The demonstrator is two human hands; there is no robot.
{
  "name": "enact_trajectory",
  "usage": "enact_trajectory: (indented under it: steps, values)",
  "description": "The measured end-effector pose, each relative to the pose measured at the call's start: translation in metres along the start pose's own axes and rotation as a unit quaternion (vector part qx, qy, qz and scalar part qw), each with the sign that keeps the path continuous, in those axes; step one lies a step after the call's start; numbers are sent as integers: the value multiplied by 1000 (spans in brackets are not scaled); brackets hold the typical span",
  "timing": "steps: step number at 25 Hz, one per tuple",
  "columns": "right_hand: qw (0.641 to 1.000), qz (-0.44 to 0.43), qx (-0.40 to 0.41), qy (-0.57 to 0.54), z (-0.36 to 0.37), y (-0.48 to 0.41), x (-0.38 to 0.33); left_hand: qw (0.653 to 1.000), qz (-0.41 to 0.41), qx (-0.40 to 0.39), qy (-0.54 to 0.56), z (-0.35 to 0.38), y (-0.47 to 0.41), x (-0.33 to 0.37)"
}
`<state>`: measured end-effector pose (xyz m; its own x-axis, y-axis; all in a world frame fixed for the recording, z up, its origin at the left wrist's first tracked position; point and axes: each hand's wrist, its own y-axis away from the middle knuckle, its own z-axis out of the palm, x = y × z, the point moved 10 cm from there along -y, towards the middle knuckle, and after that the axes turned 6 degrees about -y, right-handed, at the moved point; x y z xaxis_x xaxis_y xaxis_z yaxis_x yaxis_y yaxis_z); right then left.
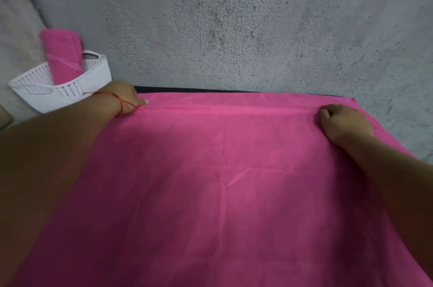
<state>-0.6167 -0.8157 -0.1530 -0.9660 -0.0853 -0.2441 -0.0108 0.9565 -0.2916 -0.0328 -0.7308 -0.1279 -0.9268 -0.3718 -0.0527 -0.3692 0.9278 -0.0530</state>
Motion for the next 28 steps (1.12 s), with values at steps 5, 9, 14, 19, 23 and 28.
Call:
enact_trajectory:
  steps: [5, 9, 14, 19, 23, 28]
  values:
    - [1000, -5, -2, -10, 2, -4, 0, 999, 7, 13, -49, 0, -13, 30]
    - [1000, -10, -7, -7, 7, -6, 4, 997, -54, 51, 7, -4, -17, 30]
    - [998, 4, -67, 2, 34, -27, 21, 986, -80, 114, 87, 28, -5, 30]
    - [986, -17, -154, 59, 85, -84, 70, 998, 25, -30, 40, 61, -20, 41]
    - [988, 41, -146, 32, 74, -72, 68, 999, 24, -33, 21, 65, 4, 51]
    - [984, 56, -162, 36, 105, -95, 96, 1000, 6, -2, 3, 61, 19, 36]
